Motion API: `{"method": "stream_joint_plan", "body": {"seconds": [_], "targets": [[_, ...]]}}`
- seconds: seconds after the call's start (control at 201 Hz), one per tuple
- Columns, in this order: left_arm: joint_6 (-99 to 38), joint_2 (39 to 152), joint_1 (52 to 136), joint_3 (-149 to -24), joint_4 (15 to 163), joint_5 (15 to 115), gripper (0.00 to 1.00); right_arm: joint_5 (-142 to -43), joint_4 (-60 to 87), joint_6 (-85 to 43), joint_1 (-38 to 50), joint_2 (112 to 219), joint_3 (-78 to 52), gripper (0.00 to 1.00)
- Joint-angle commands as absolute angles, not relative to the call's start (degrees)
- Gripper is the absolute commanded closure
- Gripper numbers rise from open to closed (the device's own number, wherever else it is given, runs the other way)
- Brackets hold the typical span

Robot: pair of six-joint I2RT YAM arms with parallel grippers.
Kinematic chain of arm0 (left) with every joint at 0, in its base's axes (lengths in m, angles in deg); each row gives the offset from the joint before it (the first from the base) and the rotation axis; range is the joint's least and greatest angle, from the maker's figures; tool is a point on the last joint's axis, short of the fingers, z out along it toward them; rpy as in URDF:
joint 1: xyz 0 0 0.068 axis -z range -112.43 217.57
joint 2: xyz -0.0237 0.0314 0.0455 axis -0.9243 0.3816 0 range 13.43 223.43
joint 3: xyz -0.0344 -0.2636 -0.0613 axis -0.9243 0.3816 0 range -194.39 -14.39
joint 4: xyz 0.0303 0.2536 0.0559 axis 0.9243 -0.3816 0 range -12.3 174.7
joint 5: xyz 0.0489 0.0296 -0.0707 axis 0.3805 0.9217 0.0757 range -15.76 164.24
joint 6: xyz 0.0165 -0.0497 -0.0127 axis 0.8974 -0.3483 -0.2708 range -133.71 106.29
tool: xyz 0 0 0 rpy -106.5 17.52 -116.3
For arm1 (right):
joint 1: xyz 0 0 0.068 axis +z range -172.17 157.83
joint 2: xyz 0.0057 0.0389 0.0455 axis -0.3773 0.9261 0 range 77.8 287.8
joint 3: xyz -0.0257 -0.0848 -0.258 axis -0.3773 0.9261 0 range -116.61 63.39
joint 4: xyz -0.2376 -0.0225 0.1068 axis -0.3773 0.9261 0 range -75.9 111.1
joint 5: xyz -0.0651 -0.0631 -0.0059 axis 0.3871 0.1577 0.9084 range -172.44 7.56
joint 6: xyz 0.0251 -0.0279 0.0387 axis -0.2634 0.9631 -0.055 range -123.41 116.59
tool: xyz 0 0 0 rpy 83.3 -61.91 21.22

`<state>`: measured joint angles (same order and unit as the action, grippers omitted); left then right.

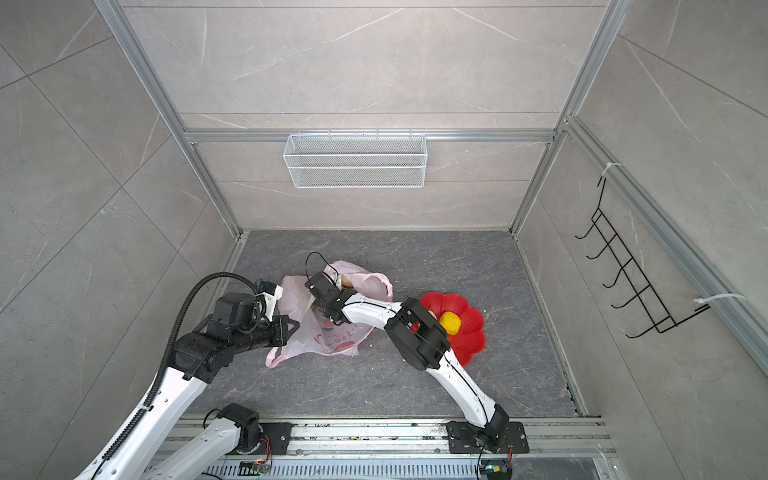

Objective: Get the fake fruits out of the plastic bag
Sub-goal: 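Lower the right gripper onto the red apple and close on it, then lift the red apple out of the bag toward the red plate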

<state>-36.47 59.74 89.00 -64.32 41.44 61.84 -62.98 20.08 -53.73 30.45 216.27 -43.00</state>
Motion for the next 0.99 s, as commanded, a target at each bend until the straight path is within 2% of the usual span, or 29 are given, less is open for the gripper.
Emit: {"method": "stream_joint_plan", "body": {"seconds": [0.0,0.314,0.986], "targets": [[-38.02,59.38,88.86,-63.80,42.90,63.98,0.99,-63.85,20.55,-51.91,30.11,213.24,-40.08,0.56],[-40.29,60.08,88.86,-62.55,44.60,66.27,0.99,-64.24,21.34,-47.34,31.36,206.06,-34.23,0.62],[-43.57,62.28,88.85,-63.87,48.85,70.02,0.99,-67.32,26.46,-41.27,35.05,193.81,-23.38,0.65]]}}
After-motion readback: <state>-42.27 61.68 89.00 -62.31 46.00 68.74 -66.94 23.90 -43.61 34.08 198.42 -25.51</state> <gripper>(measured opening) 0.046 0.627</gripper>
